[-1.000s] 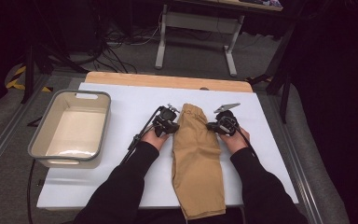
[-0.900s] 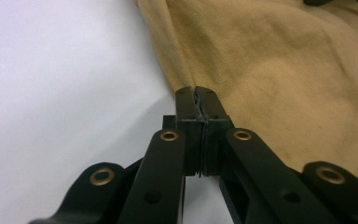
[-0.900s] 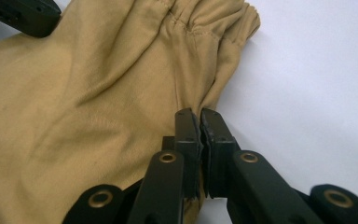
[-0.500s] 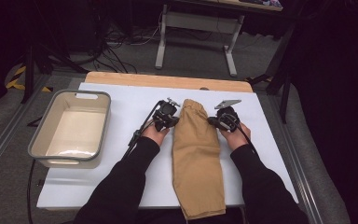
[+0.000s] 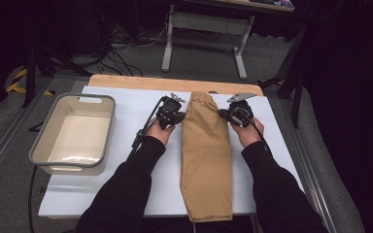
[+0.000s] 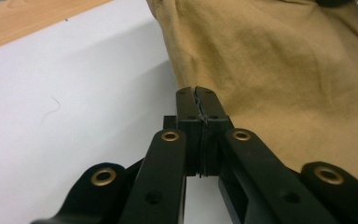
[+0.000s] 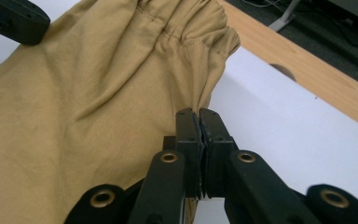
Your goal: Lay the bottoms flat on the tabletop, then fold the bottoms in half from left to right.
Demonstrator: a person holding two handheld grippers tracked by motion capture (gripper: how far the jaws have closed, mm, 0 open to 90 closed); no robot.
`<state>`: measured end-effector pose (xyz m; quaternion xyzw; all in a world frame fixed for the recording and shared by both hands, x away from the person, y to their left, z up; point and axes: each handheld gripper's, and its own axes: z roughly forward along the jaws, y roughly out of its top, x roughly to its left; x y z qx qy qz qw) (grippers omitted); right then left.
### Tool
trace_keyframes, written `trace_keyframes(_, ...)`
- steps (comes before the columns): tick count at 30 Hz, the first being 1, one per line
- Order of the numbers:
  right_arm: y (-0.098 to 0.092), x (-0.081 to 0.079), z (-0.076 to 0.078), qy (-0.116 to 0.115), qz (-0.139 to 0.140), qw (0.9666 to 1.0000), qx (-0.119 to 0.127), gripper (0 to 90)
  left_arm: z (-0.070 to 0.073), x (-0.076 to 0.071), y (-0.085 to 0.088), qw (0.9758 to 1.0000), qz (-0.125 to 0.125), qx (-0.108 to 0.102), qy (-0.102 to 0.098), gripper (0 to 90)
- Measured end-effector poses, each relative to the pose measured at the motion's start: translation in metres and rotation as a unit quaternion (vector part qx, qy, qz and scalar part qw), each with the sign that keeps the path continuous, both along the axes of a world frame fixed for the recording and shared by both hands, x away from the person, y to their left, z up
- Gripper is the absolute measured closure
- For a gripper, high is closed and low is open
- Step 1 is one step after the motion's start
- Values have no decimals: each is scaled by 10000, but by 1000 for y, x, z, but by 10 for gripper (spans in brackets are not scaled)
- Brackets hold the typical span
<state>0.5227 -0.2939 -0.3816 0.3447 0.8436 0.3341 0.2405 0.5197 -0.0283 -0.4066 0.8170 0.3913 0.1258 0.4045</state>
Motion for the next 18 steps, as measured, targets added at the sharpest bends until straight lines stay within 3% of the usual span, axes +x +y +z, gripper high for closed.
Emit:
trace_keyframes(11, 1, 4, 8, -161, -50, 9999, 28, 879, 9, 3, 2, 9998, 45, -93, -188, 896)
trace_keyframes(18, 2, -4, 11, -254, -38, 9997, 12, 879, 14, -5, 3, 9996, -64, -104, -271, 896)
